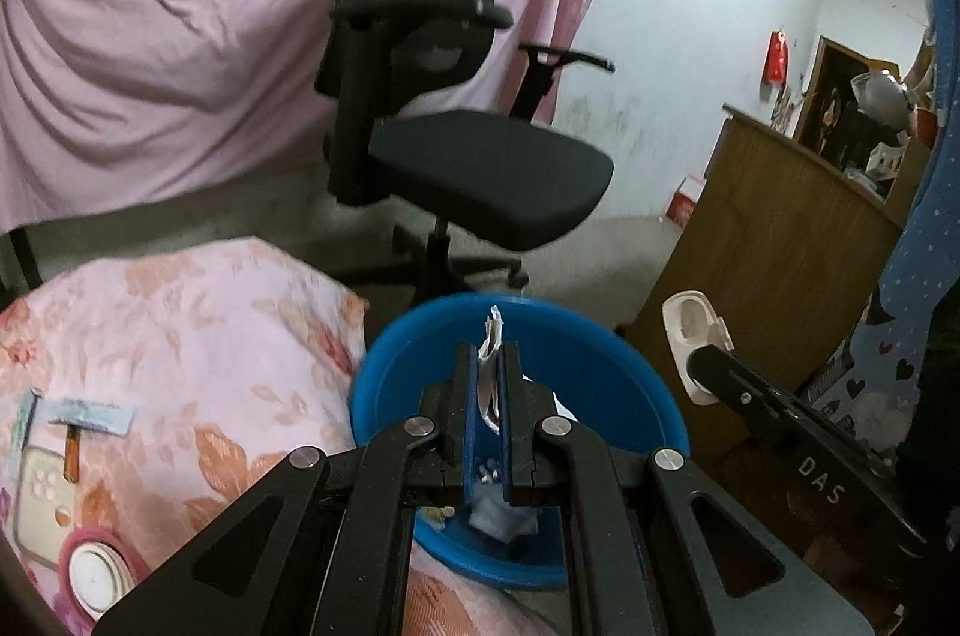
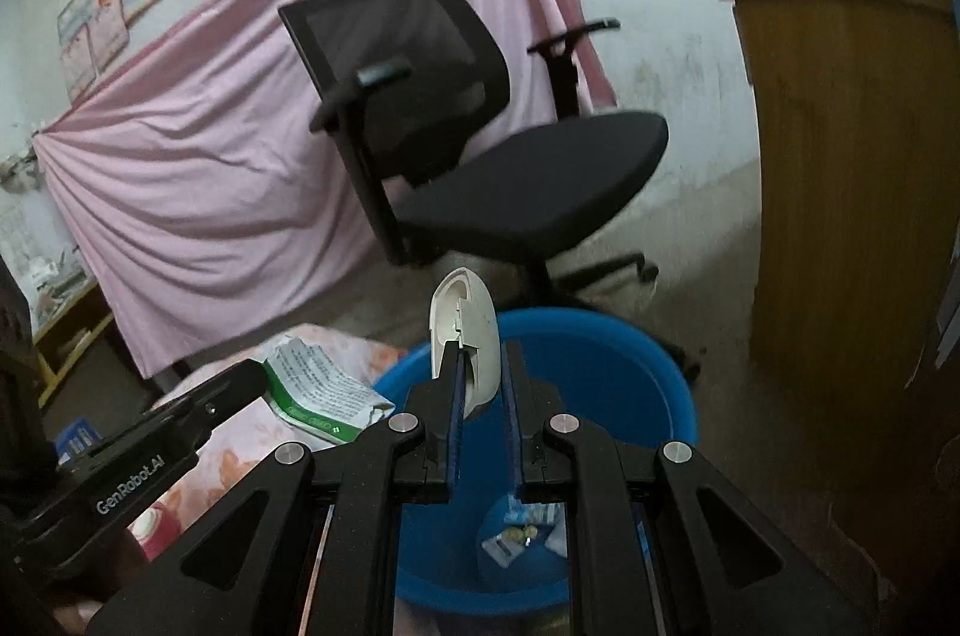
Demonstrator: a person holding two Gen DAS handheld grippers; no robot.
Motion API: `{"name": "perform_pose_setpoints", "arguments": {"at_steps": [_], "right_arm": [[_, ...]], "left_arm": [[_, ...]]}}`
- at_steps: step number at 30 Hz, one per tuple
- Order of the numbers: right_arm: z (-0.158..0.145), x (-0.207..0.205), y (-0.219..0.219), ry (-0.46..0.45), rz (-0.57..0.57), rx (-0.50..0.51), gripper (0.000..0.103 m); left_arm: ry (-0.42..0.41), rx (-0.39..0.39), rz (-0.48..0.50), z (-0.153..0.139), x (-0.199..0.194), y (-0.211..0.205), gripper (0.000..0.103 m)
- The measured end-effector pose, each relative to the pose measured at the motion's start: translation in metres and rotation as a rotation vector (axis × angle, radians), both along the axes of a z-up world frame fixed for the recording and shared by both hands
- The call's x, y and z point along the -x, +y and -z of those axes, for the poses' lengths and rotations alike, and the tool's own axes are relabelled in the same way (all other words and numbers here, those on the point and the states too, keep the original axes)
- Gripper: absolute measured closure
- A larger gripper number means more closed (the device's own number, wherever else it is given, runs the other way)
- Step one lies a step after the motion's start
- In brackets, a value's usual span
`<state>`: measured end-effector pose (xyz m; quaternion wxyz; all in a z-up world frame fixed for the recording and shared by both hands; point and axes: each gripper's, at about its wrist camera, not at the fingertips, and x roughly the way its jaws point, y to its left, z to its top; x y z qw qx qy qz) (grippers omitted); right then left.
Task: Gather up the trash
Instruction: 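Carry the packet and lid over the blue basin and open both grippers, then bring both tools back over the bed toward the tape roll and phone case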
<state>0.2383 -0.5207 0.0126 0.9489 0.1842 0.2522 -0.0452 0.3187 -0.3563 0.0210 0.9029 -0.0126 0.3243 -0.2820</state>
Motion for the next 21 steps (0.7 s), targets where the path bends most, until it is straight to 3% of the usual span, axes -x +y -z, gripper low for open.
{"name": "perform_pose_setpoints", "arguments": {"at_steps": [9, 12, 16, 18, 20, 21], "right_arm": [[0.017, -0.007, -0.004, 0.087, -0.010, -0.020, 0.092], [0.018, -0.009, -0.004, 0.095, -0.013, -0.024, 0.090], [0.014, -0.010, -0.001, 0.089, -0.022, -0.010, 0.087], [0.009, -0.007, 0.003, 0.064, -0.027, 0.005, 0.079], [0.002, -0.004, 0.008, 0.033, -0.034, 0.013, 0.073], [-0.001, -0.004, 0.011, 0.017, -0.037, 0.019, 0.073]], "left_arm": [[0.106, 0.027, -0.034, 0.011, -0.006, 0.015, 0.092], [0.115, 0.044, -0.041, 0.008, -0.005, 0.021, 0.076], [0.120, 0.071, -0.069, -0.002, -0.002, 0.035, 0.074], [0.110, 0.084, -0.084, -0.009, 0.001, 0.045, 0.070], [0.082, 0.091, -0.097, -0.017, 0.006, 0.056, 0.055], [0.064, 0.093, -0.104, -0.021, 0.008, 0.061, 0.053]]}}
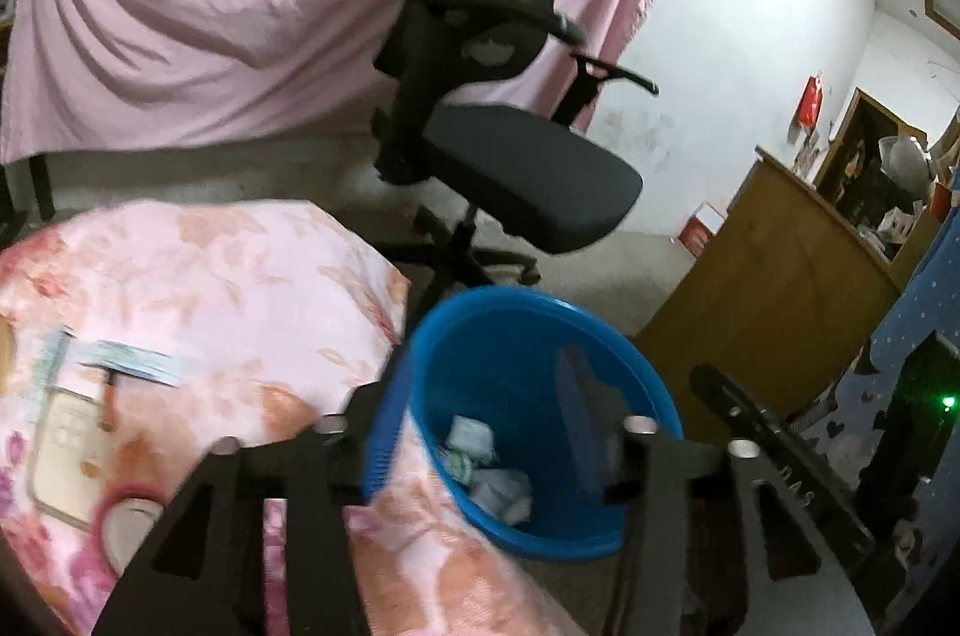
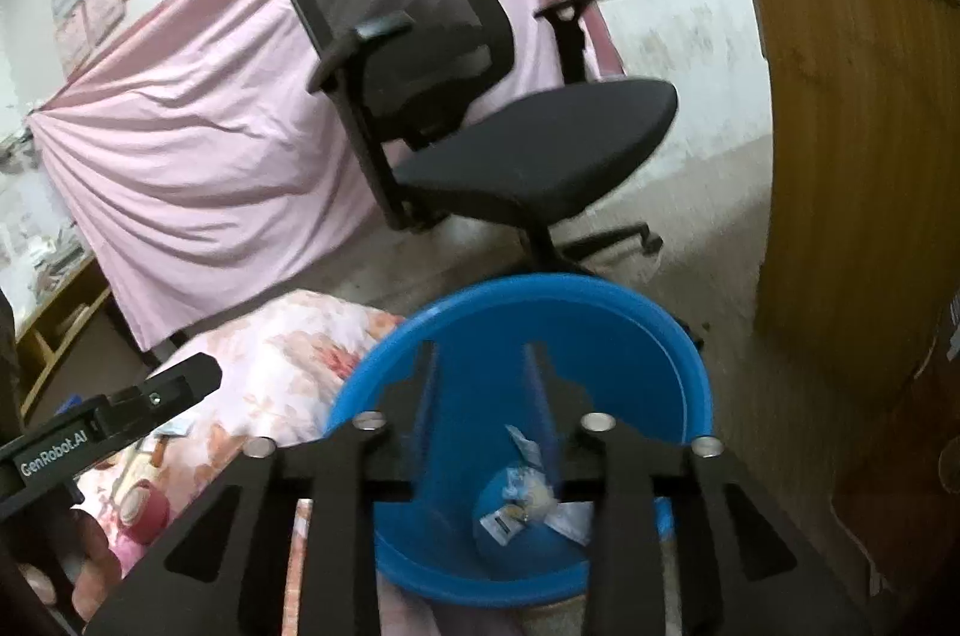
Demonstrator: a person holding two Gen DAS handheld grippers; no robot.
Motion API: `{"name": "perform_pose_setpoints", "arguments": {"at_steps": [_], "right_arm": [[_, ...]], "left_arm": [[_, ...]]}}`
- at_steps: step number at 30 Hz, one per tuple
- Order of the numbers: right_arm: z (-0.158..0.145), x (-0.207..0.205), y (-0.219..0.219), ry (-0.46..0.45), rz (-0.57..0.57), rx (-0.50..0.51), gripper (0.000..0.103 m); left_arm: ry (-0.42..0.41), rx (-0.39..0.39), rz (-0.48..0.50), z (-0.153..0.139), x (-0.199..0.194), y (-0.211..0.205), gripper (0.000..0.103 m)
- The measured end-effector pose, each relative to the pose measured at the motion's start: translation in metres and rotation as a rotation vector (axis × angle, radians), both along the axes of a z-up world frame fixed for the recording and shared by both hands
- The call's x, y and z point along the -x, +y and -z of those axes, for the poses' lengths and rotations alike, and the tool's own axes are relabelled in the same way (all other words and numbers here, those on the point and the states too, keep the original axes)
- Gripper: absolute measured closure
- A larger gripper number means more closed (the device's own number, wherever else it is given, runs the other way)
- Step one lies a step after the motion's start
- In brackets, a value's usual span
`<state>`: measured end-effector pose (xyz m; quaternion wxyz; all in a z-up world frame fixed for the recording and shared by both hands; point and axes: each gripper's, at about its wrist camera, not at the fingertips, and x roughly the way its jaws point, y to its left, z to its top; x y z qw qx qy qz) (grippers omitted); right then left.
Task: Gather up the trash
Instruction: 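Bring both tools back over the bed toward the tape roll and phone case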
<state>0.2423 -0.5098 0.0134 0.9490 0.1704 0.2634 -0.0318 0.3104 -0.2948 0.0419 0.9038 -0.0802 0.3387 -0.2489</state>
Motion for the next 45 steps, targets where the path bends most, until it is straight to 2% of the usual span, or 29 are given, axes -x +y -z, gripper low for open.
{"name": "perform_pose_setpoints", "arguments": {"at_steps": [2, 3, 5, 6, 7, 8, 9, 13, 16, 27, 32, 40, 45], "right_arm": [[-0.009, 0.005, 0.008, -0.040, -0.006, 0.020, 0.068], [-0.013, 0.007, 0.012, -0.056, -0.005, 0.027, 0.062], [-0.026, 0.015, 0.021, -0.110, -0.007, 0.046, 0.050], [-0.032, 0.018, 0.026, -0.139, -0.009, 0.055, 0.046], [-0.038, 0.021, 0.030, -0.168, -0.011, 0.066, 0.043], [-0.045, 0.026, 0.037, -0.208, -0.013, 0.078, 0.034], [-0.049, 0.029, 0.042, -0.235, -0.015, 0.083, 0.026], [-0.061, 0.035, 0.061, -0.316, -0.065, 0.090, 0.017], [-0.066, 0.039, 0.079, -0.363, -0.105, 0.117, 0.001], [-0.072, 0.057, 0.153, -0.497, -0.241, 0.196, 0.000], [-0.071, 0.058, 0.177, -0.508, -0.294, 0.224, 0.000], [-0.057, 0.046, 0.204, -0.445, -0.369, 0.268, 0.000], [-0.042, 0.034, 0.220, -0.340, -0.425, 0.286, 0.000]], "left_arm": [[-0.041, 0.001, -0.022, -0.008, 0.007, 0.016, 0.044], [-0.052, 0.003, -0.029, -0.010, 0.009, 0.022, 0.042], [-0.091, 0.020, -0.064, -0.017, 0.016, 0.042, 0.024], [-0.107, 0.030, -0.078, -0.019, 0.018, 0.048, 0.022], [-0.133, 0.047, -0.099, -0.023, 0.023, 0.060, 0.015], [-0.147, 0.055, -0.112, -0.026, 0.026, 0.069, 0.005], [-0.156, 0.057, -0.124, -0.028, 0.028, 0.074, 0.001], [-0.216, 0.035, -0.175, -0.039, 0.039, 0.106, 0.001], [-0.266, -0.004, -0.222, -0.046, 0.051, 0.130, 0.001], [-0.457, -0.085, -0.387, -0.040, 0.099, 0.194, 0.001], [-0.515, -0.145, -0.425, -0.030, 0.118, 0.215, 0.001], [-0.494, -0.182, -0.450, -0.009, 0.125, 0.239, 0.001], [-0.432, -0.210, -0.441, 0.005, 0.116, 0.249, 0.001]]}}
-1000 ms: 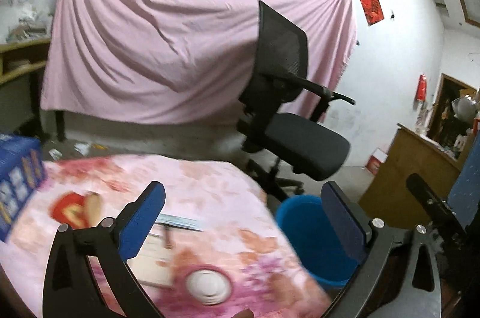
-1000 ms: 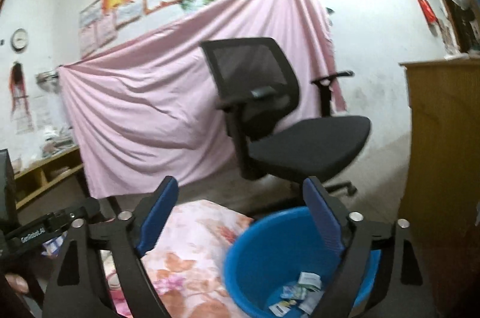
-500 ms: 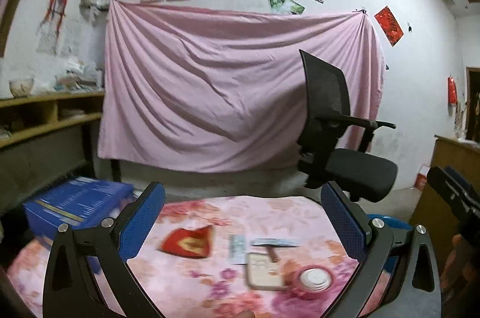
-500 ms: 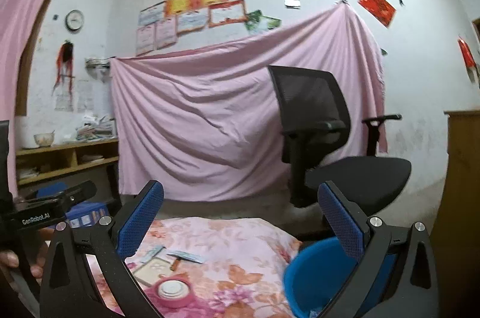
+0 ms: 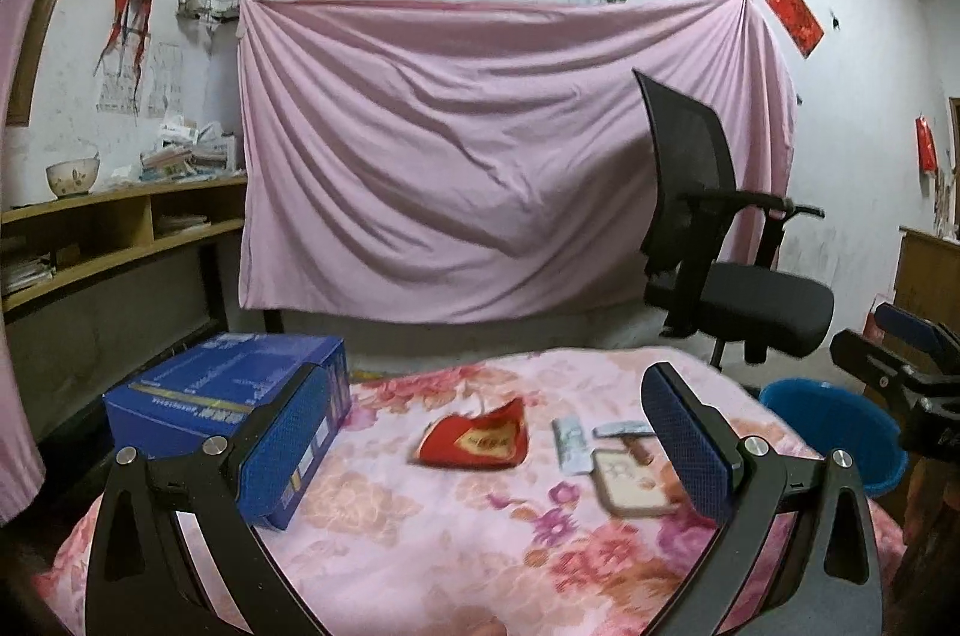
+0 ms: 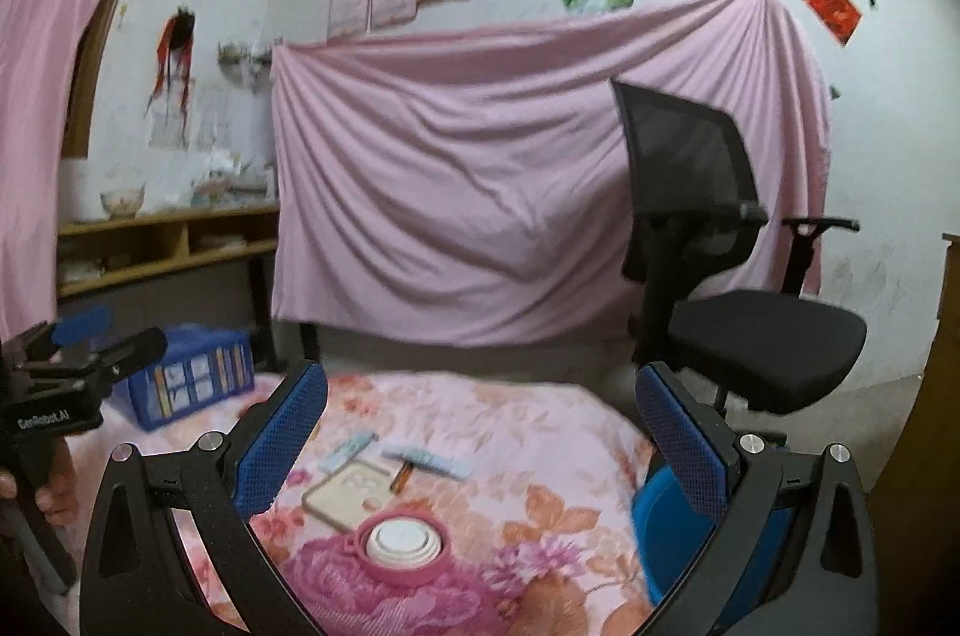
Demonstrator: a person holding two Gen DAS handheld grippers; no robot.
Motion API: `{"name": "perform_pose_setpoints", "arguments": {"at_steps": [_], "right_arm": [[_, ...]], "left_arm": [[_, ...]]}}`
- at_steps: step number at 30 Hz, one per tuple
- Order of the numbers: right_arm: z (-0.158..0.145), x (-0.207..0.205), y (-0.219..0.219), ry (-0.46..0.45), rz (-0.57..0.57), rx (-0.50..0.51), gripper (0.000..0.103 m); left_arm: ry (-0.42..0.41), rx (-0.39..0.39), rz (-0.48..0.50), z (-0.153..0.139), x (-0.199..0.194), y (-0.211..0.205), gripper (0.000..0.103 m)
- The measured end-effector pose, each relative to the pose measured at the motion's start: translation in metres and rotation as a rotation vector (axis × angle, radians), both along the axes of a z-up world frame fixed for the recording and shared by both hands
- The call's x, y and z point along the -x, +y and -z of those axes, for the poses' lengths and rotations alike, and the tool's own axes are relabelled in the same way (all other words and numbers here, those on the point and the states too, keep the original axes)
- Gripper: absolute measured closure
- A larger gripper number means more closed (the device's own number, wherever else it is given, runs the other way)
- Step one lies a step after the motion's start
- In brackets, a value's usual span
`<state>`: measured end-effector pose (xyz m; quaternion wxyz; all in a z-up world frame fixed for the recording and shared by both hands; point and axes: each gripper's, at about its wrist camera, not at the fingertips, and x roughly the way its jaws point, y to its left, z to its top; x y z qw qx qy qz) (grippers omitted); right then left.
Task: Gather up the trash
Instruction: 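Bring both tools back over the bed toward the tape roll and phone case, then grasp the pink tape roll with the right gripper while the left gripper grasps the beige phone case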
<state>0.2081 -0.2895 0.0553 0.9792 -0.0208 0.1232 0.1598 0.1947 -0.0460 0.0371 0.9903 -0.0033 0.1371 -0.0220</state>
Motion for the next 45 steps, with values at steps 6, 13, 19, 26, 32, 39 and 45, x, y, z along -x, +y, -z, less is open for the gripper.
{"name": "perform_pose_setpoints", "arguments": {"at_steps": [6, 13, 19, 26, 32, 39, 45], "right_arm": [[0.020, -0.020, 0.016, 0.171, -0.028, 0.072, 0.000], [0.042, -0.039, 0.028, 0.363, -0.077, 0.137, 0.002], [0.059, -0.054, 0.033, 0.492, -0.121, 0.155, 0.013], [0.073, -0.064, 0.041, 0.596, -0.154, 0.195, 0.018], [0.078, -0.069, 0.036, 0.647, -0.178, 0.156, 0.040], [0.080, -0.078, 0.018, 0.697, -0.177, 0.045, 0.040], [0.079, -0.081, 0.004, 0.700, -0.148, 0.004, 0.045]], "left_arm": [[0.137, 0.034, 0.020, 0.014, -0.022, 0.008, 0.001], [0.291, 0.034, 0.049, 0.027, -0.048, 0.002, 0.004], [0.436, 0.087, 0.139, 0.040, -0.070, 0.000, 0.026], [0.594, 0.200, 0.231, 0.051, -0.091, -0.010, 0.053], [0.697, 0.220, 0.292, 0.059, -0.110, -0.030, 0.075], [0.763, 0.172, 0.286, 0.065, -0.127, -0.049, 0.088], [0.788, 0.143, 0.271, 0.069, -0.134, -0.058, 0.092]]}}
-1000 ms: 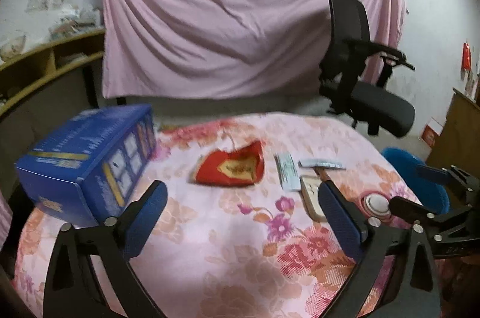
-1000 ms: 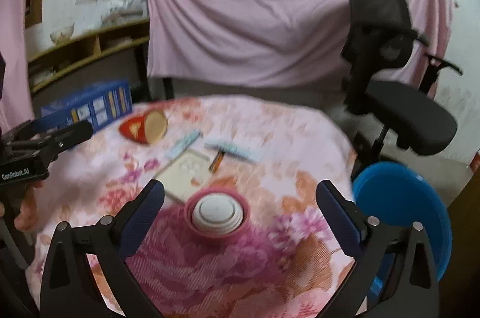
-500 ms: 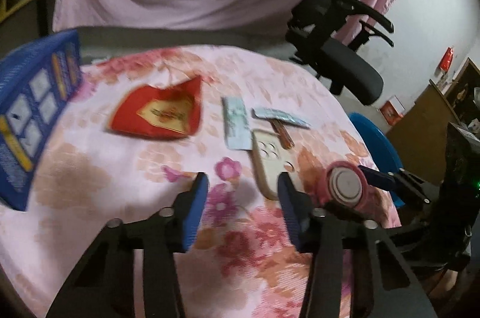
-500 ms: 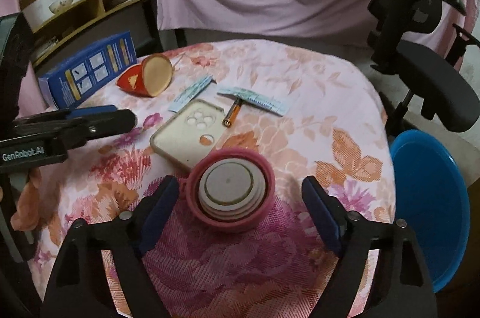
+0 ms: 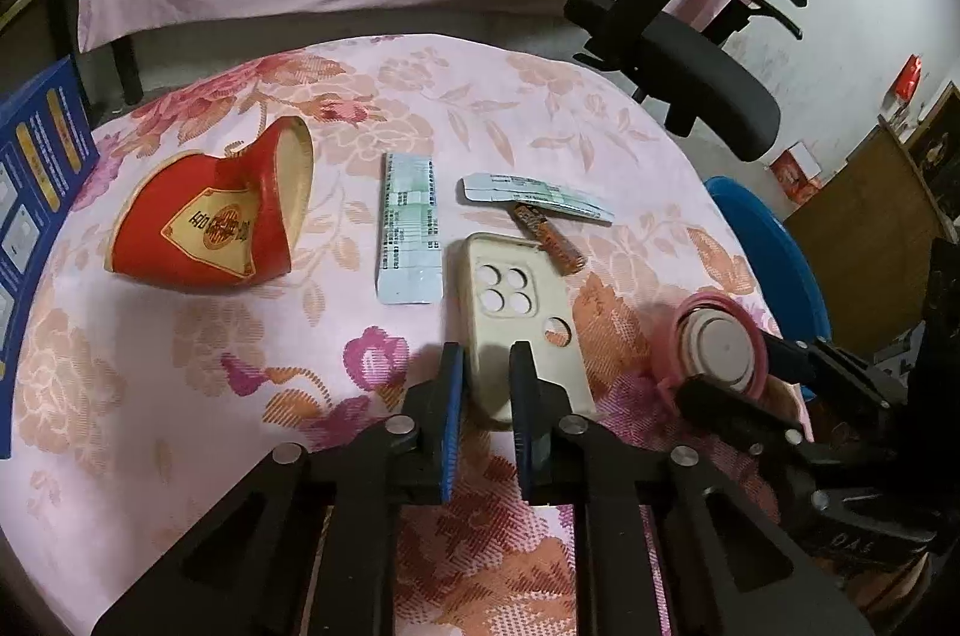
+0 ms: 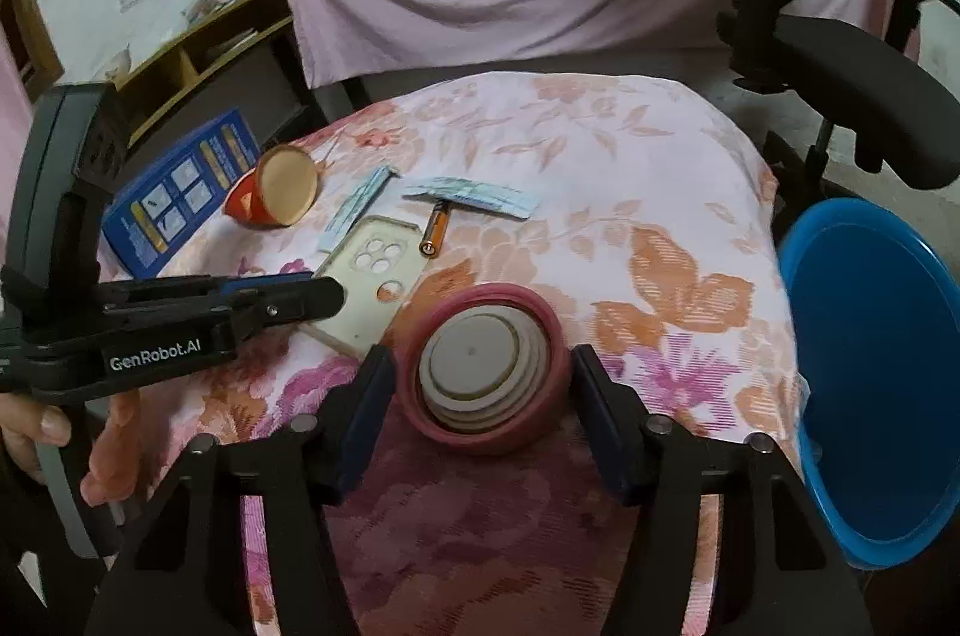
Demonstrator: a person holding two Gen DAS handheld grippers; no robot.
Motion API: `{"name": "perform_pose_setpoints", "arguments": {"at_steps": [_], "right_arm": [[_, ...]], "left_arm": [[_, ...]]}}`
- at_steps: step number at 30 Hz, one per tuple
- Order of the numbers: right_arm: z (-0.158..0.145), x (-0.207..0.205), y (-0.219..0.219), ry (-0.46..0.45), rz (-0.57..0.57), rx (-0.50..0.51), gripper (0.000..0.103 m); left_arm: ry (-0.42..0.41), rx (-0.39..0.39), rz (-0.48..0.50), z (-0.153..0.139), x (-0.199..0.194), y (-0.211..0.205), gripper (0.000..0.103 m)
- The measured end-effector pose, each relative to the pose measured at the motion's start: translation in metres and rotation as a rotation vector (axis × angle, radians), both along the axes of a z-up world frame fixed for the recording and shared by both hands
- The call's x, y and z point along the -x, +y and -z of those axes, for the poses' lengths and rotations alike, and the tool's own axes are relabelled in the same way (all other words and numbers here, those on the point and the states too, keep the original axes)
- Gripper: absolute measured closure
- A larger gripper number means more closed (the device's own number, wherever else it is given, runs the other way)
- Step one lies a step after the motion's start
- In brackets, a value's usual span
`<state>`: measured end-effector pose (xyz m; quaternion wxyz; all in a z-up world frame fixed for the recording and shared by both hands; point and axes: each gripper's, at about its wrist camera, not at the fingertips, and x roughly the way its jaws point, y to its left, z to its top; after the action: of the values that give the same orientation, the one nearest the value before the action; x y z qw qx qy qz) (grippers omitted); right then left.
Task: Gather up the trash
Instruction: 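Grasp the pink tape roll with the right gripper while the left gripper grasps the beige phone case, then carry the tape roll and phone case over the blue basin and open both grippers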
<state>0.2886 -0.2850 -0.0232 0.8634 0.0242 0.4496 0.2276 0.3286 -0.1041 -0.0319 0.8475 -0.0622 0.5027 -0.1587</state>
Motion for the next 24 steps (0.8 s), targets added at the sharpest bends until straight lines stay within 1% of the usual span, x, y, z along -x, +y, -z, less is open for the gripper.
{"name": "perform_pose_setpoints", "arguments": {"at_steps": [4, 6, 10, 12, 16, 18, 22, 24], "right_arm": [[0.003, -0.003, -0.007, 0.019, 0.004, -0.037, 0.045], [0.002, -0.002, -0.007, 0.015, 0.002, -0.037, 0.045], [-0.003, 0.002, -0.011, -0.013, 0.005, -0.037, 0.045], [-0.006, 0.004, -0.014, -0.034, 0.011, -0.055, 0.045], [-0.015, 0.010, -0.021, -0.087, 0.027, -0.097, 0.045], [-0.024, 0.017, -0.026, -0.148, 0.042, -0.128, 0.045], [-0.046, 0.031, -0.036, -0.284, 0.076, -0.186, 0.045], [-0.061, 0.042, -0.043, -0.391, 0.107, -0.206, 0.045]], "left_arm": [[-0.011, 0.004, -0.021, -0.002, 0.002, 0.001, 0.097], [-0.026, 0.007, -0.029, -0.005, 0.006, 0.001, 0.099], [-0.095, -0.032, -0.044, -0.015, 0.020, 0.000, 0.099], [-0.138, -0.051, -0.050, -0.021, 0.028, 0.000, 0.099], [-0.240, -0.066, -0.066, -0.033, 0.042, 0.000, 0.099], [-0.313, -0.070, -0.075, -0.042, 0.050, -0.002, 0.099], [-0.462, -0.052, -0.086, -0.064, 0.066, -0.008, 0.099], [-0.517, -0.036, -0.083, -0.073, 0.070, -0.013, 0.099]]}}
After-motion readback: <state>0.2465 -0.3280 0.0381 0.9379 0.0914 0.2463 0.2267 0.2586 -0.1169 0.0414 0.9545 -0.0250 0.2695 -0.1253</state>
